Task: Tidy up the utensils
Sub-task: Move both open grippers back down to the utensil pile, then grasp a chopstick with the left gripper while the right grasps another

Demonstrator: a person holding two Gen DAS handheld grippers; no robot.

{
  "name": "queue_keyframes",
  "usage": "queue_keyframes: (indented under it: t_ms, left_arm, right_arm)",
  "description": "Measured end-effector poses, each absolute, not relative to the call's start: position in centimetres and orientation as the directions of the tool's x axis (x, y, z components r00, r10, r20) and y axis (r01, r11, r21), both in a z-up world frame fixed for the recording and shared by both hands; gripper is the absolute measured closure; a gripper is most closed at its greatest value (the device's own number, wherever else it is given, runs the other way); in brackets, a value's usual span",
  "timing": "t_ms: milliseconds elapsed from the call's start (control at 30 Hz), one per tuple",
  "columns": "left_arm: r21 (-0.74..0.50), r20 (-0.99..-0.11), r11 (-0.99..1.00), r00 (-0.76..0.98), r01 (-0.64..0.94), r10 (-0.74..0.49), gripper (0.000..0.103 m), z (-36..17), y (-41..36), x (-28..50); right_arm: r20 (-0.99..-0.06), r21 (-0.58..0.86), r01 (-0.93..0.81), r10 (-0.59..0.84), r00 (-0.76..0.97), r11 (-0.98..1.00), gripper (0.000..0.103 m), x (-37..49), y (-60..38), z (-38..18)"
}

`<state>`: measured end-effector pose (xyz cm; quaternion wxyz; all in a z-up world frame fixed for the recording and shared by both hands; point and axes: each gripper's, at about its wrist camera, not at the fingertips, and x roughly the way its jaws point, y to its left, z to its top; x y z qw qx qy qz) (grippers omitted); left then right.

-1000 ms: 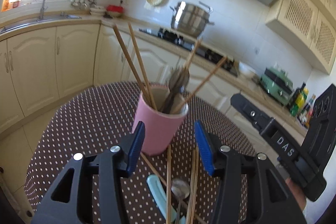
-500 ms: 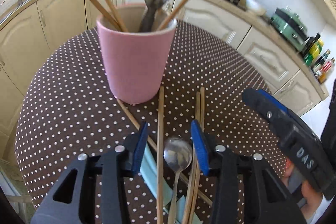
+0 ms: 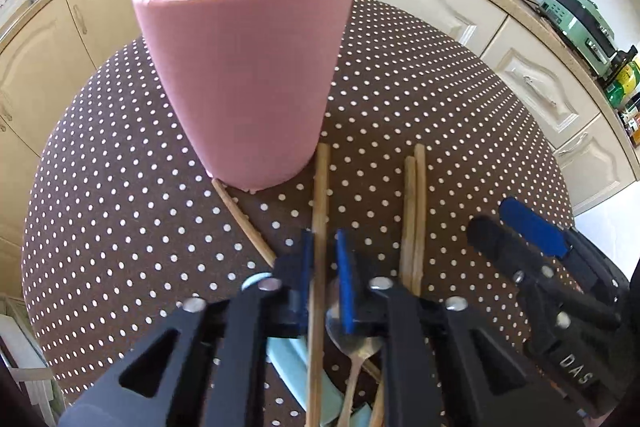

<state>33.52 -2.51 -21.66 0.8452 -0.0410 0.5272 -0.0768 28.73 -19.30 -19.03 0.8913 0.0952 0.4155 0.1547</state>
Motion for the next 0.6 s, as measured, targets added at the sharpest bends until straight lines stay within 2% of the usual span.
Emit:
queue_keyframes:
  t_ms: [200,367,600]
  left_arm:
    - [-0.189,-0.854,0.978,0.477,0.09,-0.209,0.097,-20.6,-1.0,32.4]
    - [-0.189,-0.843,0.977,0.495,0.096,-0.211,0.096,-19.9,-0.4,31.5]
    - [-0.194,-0.84,0.977,0.498,0.09,-0.212,0.096,-19.6,0.0,30.1]
  right_arm:
    - [-0.752,0.259,-0.229,0.344,0.562,0.938,0.053,28.9,-17.2,-20.4]
    - [-0.766,0.184,-0.245,0.295,0.572,0.952,0.05,28.6,-15.6,-20.6]
    - [-0.777,0.123,-0.267,0.26,0.574,0.956,0.05,27.8,-14.1,-21.0]
